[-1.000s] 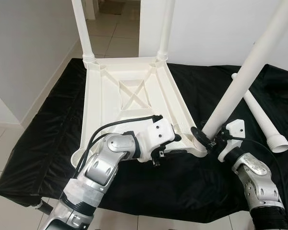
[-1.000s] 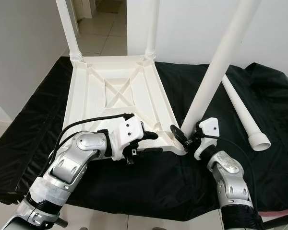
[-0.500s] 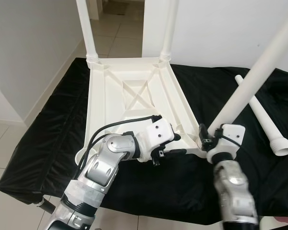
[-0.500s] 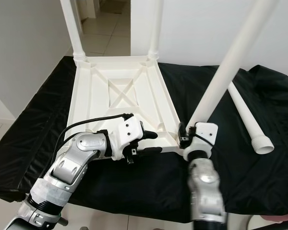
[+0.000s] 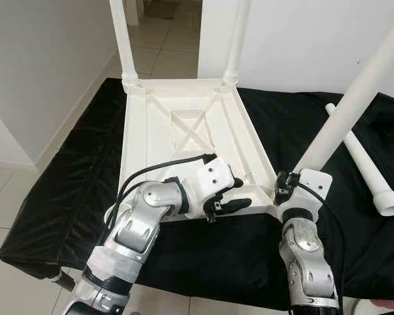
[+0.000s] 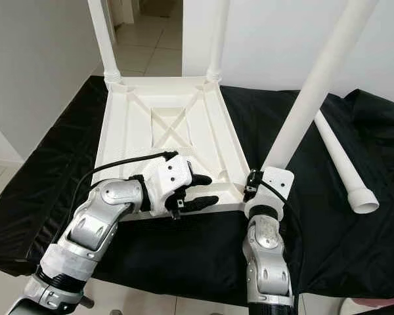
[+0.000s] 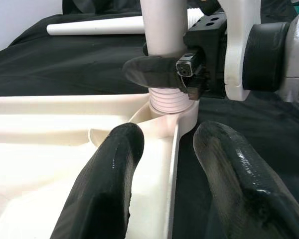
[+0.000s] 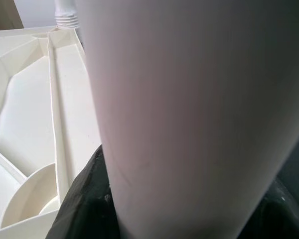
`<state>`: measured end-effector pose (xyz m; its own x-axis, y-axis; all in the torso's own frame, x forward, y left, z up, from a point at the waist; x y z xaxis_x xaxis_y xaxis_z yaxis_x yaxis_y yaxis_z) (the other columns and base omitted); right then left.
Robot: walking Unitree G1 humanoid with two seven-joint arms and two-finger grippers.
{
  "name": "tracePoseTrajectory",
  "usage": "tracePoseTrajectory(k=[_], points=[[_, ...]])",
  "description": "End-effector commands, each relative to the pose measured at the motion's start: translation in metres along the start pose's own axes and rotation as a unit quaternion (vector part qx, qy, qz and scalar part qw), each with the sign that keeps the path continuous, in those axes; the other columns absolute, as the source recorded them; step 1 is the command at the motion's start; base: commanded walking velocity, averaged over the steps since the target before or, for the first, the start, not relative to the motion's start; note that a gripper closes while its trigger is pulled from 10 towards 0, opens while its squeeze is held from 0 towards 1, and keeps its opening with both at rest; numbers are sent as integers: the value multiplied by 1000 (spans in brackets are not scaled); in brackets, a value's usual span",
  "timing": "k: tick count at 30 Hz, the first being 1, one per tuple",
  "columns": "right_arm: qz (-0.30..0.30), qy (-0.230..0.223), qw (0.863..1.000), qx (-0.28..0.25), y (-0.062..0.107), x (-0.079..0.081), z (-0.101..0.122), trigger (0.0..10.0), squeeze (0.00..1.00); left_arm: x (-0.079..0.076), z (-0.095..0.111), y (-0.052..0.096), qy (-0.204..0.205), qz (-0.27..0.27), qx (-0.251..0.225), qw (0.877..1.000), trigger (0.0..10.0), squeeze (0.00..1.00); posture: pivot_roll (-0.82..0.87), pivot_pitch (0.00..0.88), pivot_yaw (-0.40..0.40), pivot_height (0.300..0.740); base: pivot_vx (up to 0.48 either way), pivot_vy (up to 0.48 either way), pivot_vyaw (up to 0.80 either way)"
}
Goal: Building children table
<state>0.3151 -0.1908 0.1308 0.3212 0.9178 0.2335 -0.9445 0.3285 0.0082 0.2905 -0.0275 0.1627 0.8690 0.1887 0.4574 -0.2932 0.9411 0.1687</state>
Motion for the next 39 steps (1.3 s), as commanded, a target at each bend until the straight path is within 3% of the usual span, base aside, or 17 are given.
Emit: tracePoseTrajectory(k=[1,5,6,13,14,22,24,27,30,34,39], points=[[-9,-31,998,47,9,6,-24,10000,0,19,-6,2,3,90,22,996,10000,0,-83,0,-18,740,0,0,0],[10,-31,999,30,6,6,-17,10000,20,19,-5,2,4,90,20,996,10000,0,-84,0,-16,740,0,0,0],[19,-37,999,25,5,5,-14,10000,1000,19,-4,2,3,90,20,996,10000,0,-84,0,-15,740,0,0,0],[56,-11,998,3,-8,-2,0,10000,1000,20,-3,1,2,91,18,996,10000,0,-88,0,-8,740,0,0,0],[74,-5,997,4,-11,-3,2,10000,0,21,-3,1,0,90,18,996,10000,0,-90,0,-6,740,0,0,0],[145,15,989,5,-19,2,8,10000,0,23,-1,1,-3,90,17,996,10000,0,-90,0,-2,740,0,0,0],[208,22,978,21,-20,11,6,10000,0,23,0,1,-6,87,15,996,10000,0,-87,0,-3,740,0,0,0],[236,26,971,26,-20,14,6,10000,0,23,1,1,-8,87,15,996,10000,0,-87,0,-3,740,0,0,0],[306,42,950,37,-17,23,3,10000,0,24,1,1,-8,88,14,996,10000,0,-84,0,1,740,0,0,0],[330,53,942,43,-18,23,1,10000,0,24,2,1,-8,88,13,996,10000,0,-82,0,1,740,0,0,0],[389,84,916,52,-21,22,0,10000,0,16,3,-1,-16,68,13,997,10000,0,-81,0,11,740,0,0,0]])
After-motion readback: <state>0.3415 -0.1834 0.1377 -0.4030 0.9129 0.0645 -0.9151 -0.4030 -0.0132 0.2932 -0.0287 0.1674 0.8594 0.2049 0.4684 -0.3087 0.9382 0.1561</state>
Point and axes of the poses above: a point about 5 cm out from each wrist's last joint towards the gripper, its own y axis pointing back from the gripper into the wrist, its own z axis along the axis of the wrist's last joint, x = y × z, the point moved 6 cm from there along -y, pointing out of the wrist towards the gripper, and after that the axes turned 11 degrees about -y, right-handed, at the moved point
